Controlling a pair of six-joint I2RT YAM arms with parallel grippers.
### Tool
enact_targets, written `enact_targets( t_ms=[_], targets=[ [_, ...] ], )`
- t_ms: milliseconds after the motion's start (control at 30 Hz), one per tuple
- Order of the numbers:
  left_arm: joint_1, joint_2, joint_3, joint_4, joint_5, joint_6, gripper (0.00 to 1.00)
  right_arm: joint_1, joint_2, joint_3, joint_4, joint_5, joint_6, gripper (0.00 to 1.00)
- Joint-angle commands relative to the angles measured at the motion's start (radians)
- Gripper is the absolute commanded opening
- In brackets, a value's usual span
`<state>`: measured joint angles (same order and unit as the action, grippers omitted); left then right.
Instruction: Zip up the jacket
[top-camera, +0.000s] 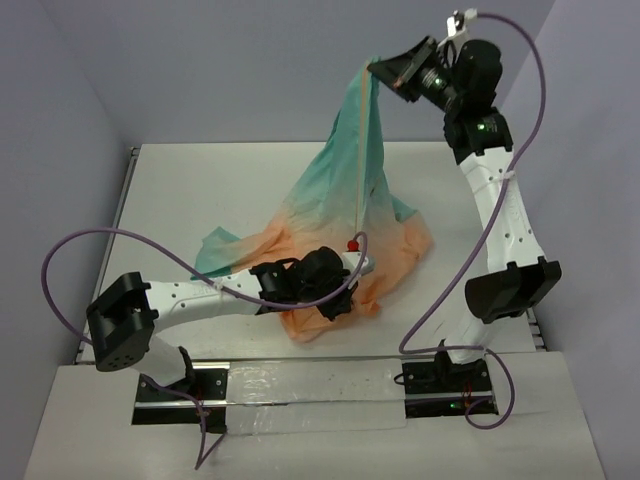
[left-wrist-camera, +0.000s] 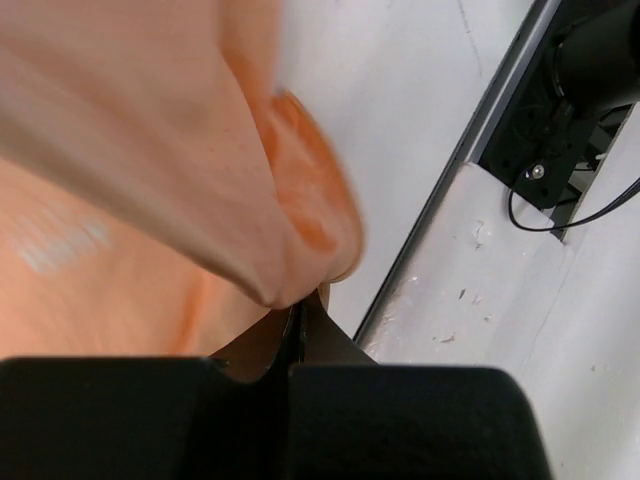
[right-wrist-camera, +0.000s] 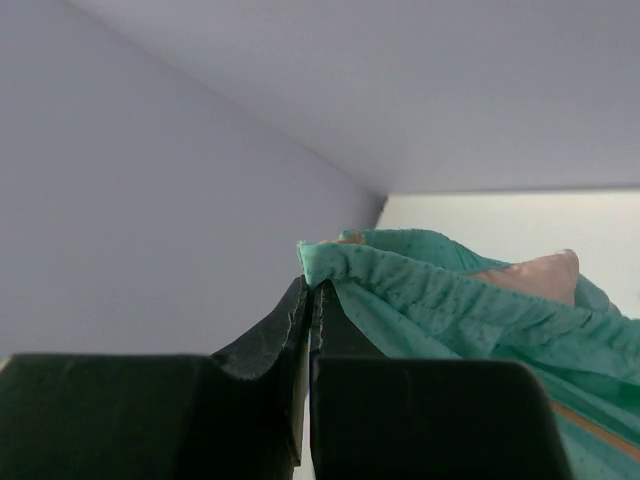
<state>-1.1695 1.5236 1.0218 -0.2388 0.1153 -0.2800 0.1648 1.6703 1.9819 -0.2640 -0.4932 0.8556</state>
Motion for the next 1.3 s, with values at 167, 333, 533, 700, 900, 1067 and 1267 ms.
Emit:
enact_targets(
  t_ms=[167,333,533,700,900,1067,1267],
  targets=[
    [-0.196,-0.019,-0.013,-0.103,-0.146,-0.088,0.0,-0.082,0.1,0.372,0.035,0.038,0.043,0.0],
    [-0.27,-0.022,-0.109,-0.085,-0.149,-0.174,0.0,-0.132,0.071,0.323,0.083,0.035,0.074,0.0],
    [-0.309,-0.047,-0.206,-0.028,-0.143,-0.262,0.0,-0.175,0.063,0.317,0.095,0.02,0.09,0.0],
    [-0.313,-0.092,-0.256,-0.017,-0.158,-0.31,0.0,-0.194,0.057,0.304,0.103,-0.001,0.092,0.0],
    [-0.309,-0.202,-0.234,-0.112,-0.372,-0.317,0.0,-0.194,0.005,0.12,0.214,-0.051,0.128,0.0],
    [-0.185,-0.342,-0.208,-0.16,-0.525,-0.262,0.0,-0.192,-0.05,-0.03,0.258,-0.051,0.131,0.0],
    [0.146,-0.581,-0.16,-0.118,-0.523,-0.158,0.0,-0.192,-0.135,-0.222,0.285,0.005,0.074,0.0]
  ],
)
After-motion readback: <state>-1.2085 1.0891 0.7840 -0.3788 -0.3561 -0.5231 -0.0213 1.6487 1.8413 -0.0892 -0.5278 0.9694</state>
